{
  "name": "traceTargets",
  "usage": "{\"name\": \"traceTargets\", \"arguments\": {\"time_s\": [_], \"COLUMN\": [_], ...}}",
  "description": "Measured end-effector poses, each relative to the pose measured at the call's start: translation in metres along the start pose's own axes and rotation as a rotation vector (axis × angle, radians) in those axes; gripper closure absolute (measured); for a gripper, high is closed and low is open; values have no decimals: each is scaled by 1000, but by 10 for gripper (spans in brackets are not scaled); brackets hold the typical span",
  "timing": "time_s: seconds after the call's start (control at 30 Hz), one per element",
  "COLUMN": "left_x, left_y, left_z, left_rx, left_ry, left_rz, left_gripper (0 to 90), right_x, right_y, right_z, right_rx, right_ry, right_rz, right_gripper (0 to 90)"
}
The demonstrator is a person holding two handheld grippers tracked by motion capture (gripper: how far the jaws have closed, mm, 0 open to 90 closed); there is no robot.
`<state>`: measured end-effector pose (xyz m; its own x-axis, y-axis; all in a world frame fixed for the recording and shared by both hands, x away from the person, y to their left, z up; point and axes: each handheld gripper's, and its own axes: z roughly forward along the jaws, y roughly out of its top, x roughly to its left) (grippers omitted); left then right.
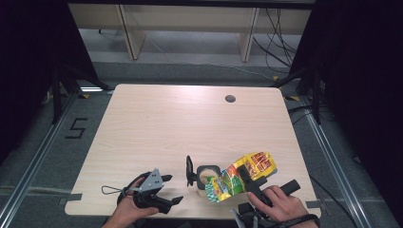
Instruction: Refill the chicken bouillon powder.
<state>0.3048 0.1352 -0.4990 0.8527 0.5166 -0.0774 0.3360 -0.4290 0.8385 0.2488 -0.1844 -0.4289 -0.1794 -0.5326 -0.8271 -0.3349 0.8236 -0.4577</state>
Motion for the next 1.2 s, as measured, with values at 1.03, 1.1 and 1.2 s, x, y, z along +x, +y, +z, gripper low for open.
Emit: {"name": "traceTargets", "arguments": {"time_s": [1.03, 1.1, 1.2], "left_x": [1, 1, 0], "left_y": [-1, -1, 0], "left_z": [2, 1, 2], "left_rx": [-5, 5, 5], "left_ry": [2, 3, -1], "left_rz": [7, 9, 10], "left_gripper": [184, 183, 183], "right_x": [-2, -3, -2], "right_y": [9, 7, 6], "right_z": [3, 3, 2], "right_rx": [-9, -5, 4], "right_ry": [-5, -19, -18], "right_rz": [-45, -46, -36], "right_gripper": [460, 460, 461]}}
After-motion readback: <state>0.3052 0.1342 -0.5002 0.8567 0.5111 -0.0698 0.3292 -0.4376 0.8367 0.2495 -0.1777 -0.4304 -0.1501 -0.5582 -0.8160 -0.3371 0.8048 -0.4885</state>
